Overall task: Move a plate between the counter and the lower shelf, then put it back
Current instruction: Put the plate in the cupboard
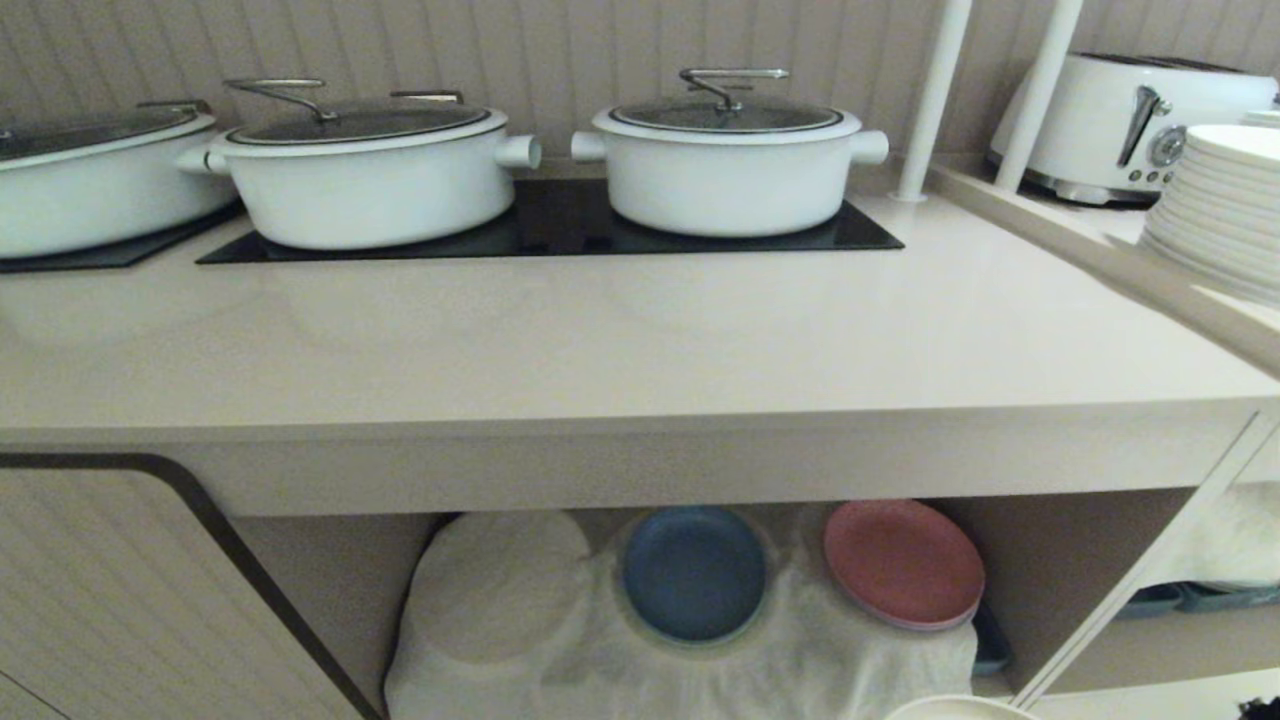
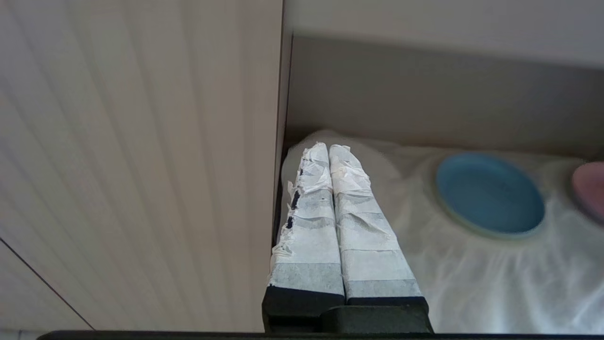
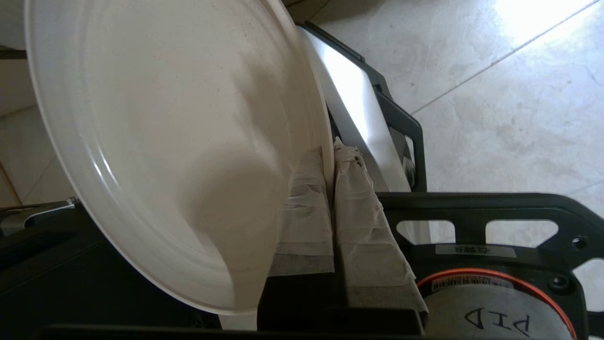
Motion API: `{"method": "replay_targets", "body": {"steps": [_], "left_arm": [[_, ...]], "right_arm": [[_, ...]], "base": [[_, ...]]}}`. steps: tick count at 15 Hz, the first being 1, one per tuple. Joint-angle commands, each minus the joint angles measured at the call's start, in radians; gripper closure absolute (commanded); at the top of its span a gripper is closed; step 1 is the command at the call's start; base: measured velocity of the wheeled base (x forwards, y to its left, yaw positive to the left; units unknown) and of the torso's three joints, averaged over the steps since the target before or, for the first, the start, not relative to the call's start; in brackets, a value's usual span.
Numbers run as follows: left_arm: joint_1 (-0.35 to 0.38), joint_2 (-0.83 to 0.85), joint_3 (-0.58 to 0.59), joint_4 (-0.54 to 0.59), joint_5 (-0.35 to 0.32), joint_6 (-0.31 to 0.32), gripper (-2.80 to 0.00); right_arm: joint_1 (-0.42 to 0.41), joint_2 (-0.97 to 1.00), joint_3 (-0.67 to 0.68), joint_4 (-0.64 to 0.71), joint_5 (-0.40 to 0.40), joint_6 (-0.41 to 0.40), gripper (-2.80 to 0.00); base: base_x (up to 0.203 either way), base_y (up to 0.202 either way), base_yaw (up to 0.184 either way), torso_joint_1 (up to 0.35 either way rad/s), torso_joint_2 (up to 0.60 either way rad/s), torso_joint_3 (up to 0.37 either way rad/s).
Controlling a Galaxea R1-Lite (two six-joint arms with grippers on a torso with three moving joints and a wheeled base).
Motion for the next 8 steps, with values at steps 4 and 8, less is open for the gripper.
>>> {"method": "replay_targets", "body": {"steps": [4, 8], "left_arm": [[0.000, 0.000, -0.001, 0.000, 0.001, -0.001, 0.00], [0.000, 0.000, 0.001, 0.000, 0.001, -0.001, 0.00]], "right_arm": [[0.001, 0.004, 0.000, 0.000, 0.001, 0.003, 0.00], [0.001, 0.006, 0.000, 0.000, 0.001, 0.003, 0.00]], "base": [[0.000, 0.000, 0.000, -0.246, 0.49, 0.234], [0.000, 0.000, 0.000, -0.239, 0.47, 0.223]]}}
